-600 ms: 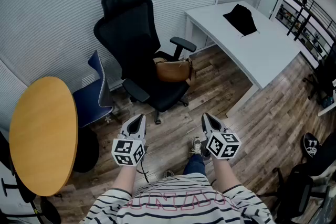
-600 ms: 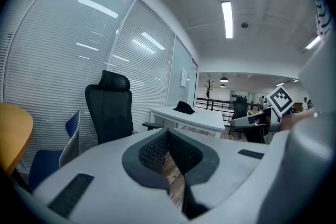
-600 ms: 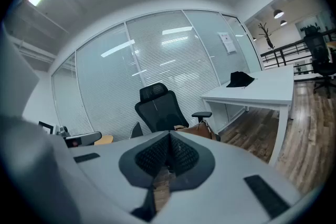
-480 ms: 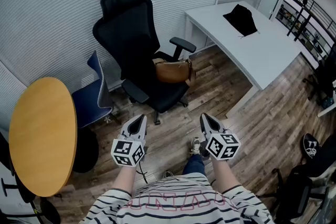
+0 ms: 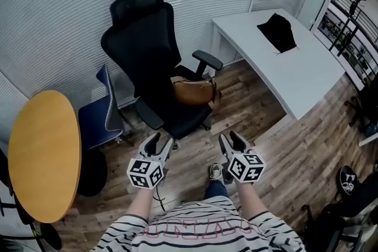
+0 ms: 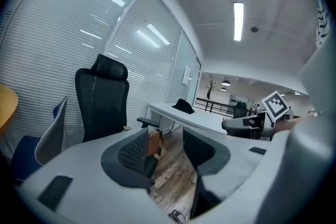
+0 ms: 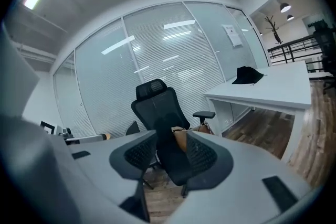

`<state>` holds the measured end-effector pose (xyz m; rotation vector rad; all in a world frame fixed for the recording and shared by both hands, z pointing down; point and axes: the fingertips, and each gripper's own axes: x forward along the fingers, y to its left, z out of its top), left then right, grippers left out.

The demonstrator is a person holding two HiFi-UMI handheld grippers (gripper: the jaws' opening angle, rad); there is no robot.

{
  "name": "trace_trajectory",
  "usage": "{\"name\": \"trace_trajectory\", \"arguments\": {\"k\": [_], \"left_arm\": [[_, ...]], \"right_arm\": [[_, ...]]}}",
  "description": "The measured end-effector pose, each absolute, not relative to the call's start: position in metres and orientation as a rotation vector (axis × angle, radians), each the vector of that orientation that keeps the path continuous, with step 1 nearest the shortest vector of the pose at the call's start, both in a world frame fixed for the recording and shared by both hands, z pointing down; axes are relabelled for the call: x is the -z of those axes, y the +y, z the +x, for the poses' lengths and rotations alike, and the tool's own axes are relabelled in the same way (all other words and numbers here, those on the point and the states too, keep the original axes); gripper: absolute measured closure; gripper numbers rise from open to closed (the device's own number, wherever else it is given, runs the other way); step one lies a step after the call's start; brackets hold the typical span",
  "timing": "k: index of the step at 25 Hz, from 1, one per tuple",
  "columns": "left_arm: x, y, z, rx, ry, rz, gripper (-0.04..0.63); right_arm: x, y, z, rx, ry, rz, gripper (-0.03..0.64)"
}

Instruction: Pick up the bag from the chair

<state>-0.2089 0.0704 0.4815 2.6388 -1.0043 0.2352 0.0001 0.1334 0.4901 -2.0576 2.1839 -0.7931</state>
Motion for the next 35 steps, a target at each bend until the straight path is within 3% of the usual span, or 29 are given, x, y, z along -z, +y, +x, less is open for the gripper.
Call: {"name": "trace_trajectory", "arguments": {"k": [19, 35], "left_arm": [[-0.52, -0.075, -0.11, -0.255, -1.351, 2.354, 0.413], [-0.596, -0.201, -0.099, -0.374, -1.311, 2.224, 0.388]], "right_arm": [[-0.529, -0.047, 0.133, 0.988, 2.455, -1.853, 0.446], [-0.601, -0.149, 0.153, 1.188, 2.355, -1.918, 0.413]]}}
